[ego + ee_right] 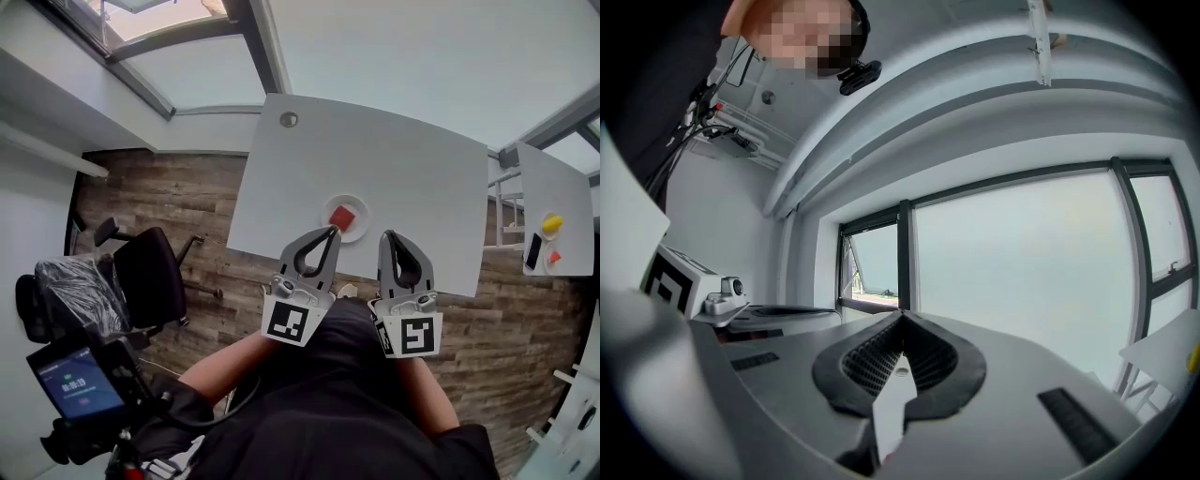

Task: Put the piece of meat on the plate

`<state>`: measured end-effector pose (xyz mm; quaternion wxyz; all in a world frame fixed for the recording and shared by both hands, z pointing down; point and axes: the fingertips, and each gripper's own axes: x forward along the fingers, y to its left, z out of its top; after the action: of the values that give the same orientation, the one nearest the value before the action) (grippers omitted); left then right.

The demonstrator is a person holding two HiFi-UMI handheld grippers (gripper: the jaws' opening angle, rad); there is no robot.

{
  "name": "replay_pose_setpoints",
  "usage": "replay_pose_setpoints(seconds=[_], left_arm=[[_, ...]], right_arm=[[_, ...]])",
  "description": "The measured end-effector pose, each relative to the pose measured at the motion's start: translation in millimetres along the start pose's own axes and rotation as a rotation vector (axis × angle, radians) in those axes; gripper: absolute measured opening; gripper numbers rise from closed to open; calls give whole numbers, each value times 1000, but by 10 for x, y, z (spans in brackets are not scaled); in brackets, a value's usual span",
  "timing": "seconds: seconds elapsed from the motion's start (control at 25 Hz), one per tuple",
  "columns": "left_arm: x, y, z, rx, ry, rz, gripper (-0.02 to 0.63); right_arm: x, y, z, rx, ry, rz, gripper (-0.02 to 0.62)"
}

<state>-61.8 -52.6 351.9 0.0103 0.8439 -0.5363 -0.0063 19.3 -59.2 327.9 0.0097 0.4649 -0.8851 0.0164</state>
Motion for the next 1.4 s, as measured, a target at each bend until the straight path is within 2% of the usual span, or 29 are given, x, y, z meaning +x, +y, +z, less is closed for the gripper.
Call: replay_pose_setpoints(seconds=[0.36,0.68,1.4], left_arm=[[0,43,-4,1,5,26,6],[-31,27,-20,-4,10,30,6],[-22,-111,-111,-37,38,-26,6]], right_arm=[[54,-1,-10,-10,4,20,5],[31,17,-88,-27,47,16,5],[-116,38,-92,-25,49,-18,5]])
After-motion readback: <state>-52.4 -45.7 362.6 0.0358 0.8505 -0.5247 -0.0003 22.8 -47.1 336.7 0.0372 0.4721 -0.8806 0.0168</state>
